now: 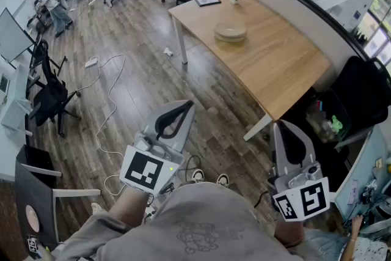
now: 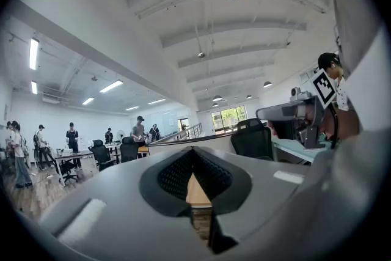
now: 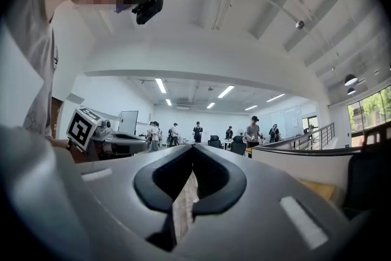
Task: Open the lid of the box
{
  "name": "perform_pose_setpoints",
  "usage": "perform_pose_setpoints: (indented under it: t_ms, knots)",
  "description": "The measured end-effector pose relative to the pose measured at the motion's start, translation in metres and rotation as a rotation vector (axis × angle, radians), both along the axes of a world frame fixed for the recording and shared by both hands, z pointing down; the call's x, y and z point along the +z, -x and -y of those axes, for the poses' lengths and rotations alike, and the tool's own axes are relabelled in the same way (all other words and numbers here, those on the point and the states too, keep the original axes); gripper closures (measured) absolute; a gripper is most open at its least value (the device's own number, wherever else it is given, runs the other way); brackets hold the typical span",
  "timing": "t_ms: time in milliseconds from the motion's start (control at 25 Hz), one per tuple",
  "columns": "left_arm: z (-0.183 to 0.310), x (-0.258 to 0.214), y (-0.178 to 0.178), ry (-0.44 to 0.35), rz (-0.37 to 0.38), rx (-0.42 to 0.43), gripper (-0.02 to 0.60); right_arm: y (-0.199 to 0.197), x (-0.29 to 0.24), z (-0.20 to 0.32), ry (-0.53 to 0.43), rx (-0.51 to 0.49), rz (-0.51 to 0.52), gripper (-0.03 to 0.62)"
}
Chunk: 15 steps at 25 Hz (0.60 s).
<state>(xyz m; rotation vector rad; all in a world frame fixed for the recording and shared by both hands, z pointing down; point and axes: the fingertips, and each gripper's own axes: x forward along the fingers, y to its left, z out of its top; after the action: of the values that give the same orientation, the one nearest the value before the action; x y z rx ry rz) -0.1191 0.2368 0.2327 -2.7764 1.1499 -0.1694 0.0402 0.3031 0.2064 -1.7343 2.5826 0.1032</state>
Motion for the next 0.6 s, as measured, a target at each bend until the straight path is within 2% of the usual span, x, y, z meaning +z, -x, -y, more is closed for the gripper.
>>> perform_pose_setpoints:
  t_ms: [200,400,600]
  knots:
    - [0.002,0.002,0.001,0.004,-0.008,-0.005,0.581,-0.008,0.001,0.003,-0.002,0.032,0.062,0.583]
    - [-0.002,0.002,-0.006,-0.011,-0.022,0.009,0.58,-0.015,0.004,0.004,-0.009,0.029,0.055,0.583]
    - [0.007,0.007,-0.01,0.005,-0.008,-0.023,0.565,-0.02,0.007,0.01,-0.007,0.032,0.051,0.582]
